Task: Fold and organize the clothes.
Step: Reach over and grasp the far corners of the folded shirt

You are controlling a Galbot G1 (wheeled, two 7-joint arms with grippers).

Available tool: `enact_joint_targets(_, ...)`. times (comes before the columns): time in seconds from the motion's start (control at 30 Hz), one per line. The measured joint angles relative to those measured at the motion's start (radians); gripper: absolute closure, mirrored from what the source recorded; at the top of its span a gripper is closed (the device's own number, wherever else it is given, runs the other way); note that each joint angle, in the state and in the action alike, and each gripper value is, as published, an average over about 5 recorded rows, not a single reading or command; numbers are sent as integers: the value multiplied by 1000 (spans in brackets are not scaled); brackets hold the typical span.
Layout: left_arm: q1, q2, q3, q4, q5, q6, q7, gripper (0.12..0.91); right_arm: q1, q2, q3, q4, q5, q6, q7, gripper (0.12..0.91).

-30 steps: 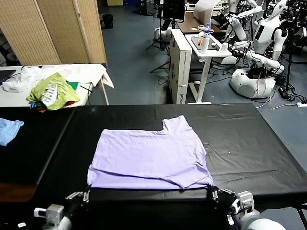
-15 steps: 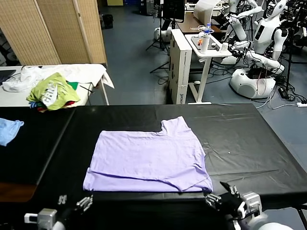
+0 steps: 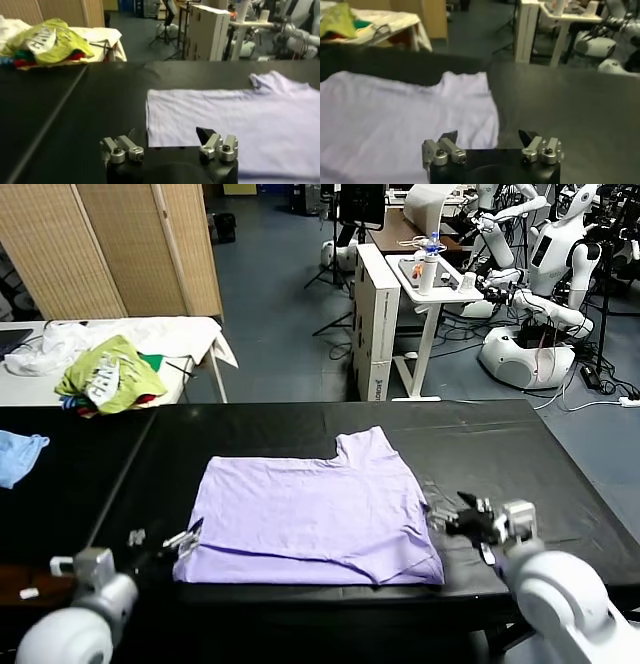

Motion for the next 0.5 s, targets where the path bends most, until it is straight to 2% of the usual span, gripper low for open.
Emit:
enact_joint_targets(0.23, -273, 66, 137, 213, -73, 23, -1, 123, 201, 67, -142, -203, -23, 0, -12, 118)
enact_joint_targets(0.5, -510, 67, 299, 431, -34, 27, 63, 123, 339, 153, -234, -386, -84, 0, -41, 118)
